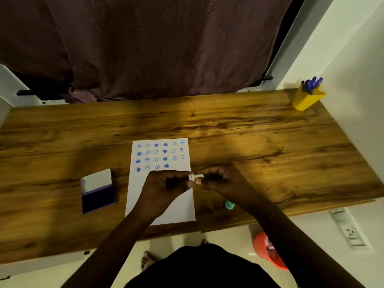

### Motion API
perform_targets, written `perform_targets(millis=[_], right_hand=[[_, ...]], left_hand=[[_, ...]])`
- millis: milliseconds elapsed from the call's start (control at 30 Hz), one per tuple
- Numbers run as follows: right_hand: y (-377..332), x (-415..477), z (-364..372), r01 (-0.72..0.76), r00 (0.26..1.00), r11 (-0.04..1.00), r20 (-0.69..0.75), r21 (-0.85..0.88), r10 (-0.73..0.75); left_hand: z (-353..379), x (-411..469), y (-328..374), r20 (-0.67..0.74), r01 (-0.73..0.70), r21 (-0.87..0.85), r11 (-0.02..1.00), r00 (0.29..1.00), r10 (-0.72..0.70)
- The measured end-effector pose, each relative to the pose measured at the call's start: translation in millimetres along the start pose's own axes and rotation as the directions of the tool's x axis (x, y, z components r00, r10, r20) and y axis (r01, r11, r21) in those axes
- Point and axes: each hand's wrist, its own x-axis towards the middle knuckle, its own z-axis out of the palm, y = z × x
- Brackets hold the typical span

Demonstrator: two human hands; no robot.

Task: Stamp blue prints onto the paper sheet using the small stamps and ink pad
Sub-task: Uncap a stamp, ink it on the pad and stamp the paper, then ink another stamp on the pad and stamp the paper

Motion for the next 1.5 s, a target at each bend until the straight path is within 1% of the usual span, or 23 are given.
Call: perform_targets(millis=[200,300,367,433,500,567,733,800,1033,1100,1200,1333,1400,1433,1500], right_hand=[[1.2,1.1,-26.5,-0.013,0.996,0.999,0.084,-0.038,0.016],[0.7,7.4,-45.6,-0.014,0.997,0.988,0.077,-0.154,0.026],[2.7,18.7,-59.7,0.001,0.999,0.967,0.036,-0.255,0.008],[7.9,32.9,-74.2,-0.020,0.998,0.910,-0.058,-0.415,-0.004],[16.0,47.5,-86.2,-0.058,0.989,0.814,-0.142,-0.578,-0.030],[26.6,62.3,-93.9,-0.065,0.985,0.720,-0.159,-0.691,-0.064],[45.3,92.6,-96.6,-0.104,0.987,0.529,-0.154,-0.842,-0.051],[50.6,100.4,-96.6,-0.101,0.989,0.490,-0.142,-0.866,-0.047],[53.4,106.9,-99.6,-0.095,0.992,0.497,-0.121,-0.863,-0.021],[46.1,98.8,-102.5,-0.100,0.991,0.524,-0.129,-0.846,-0.019],[37.5,77.7,-106.7,-0.123,0.982,0.597,-0.183,-0.792,-0.041],[45.9,36.2,-97.9,-0.152,0.981,0.609,-0.196,-0.779,-0.006],[55.2,16.7,-88.8,-0.142,0.984,0.638,-0.180,-0.757,0.005],[60.3,10.0,-84.5,-0.137,0.986,0.641,-0.167,-0.755,0.014],[69.5,4.3,-76.4,-0.140,0.989,0.585,-0.146,-0.799,0.038]], left_hand=[[21.8,6.1,3.5,0.008,-0.012,-0.005,1.000,1.000,0.012],[36.5,13.7,2.6,0.014,0.017,0.016,1.000,1.000,-0.017],[43.8,19.6,-2.3,-0.009,0.057,0.015,0.998,0.998,-0.057],[48.4,24.8,-8.3,-0.044,0.092,0.027,0.995,0.995,-0.091],[50.5,27.3,-12.3,-0.060,0.109,0.077,0.991,0.993,-0.105],[51.6,27.6,-14.9,-0.074,0.123,0.091,0.988,0.990,-0.117],[52.9,22.6,-16.9,-0.117,0.136,0.084,0.987,0.985,-0.126],[53.2,19.5,-16.8,-0.128,0.131,0.075,0.988,0.984,-0.121],[54.4,15.3,-22.4,-0.146,0.139,0.044,0.989,0.981,-0.132],[55.2,15.9,-23.0,-0.141,0.147,0.052,0.988,0.980,-0.138],[56.0,17.6,-24.8,-0.133,0.151,0.083,0.985,0.981,-0.139],[56.9,19.1,-27.8,-0.117,0.174,0.099,0.980,0.980,-0.162],[58.4,18.8,-29.1,-0.100,0.177,0.113,0.978,0.981,-0.166],[59.2,18.5,-29.5,-0.091,0.179,0.121,0.976,0.982,-0.168],[60.4,18.3,-30.5,-0.074,0.189,0.141,0.972,0.981,-0.180]])
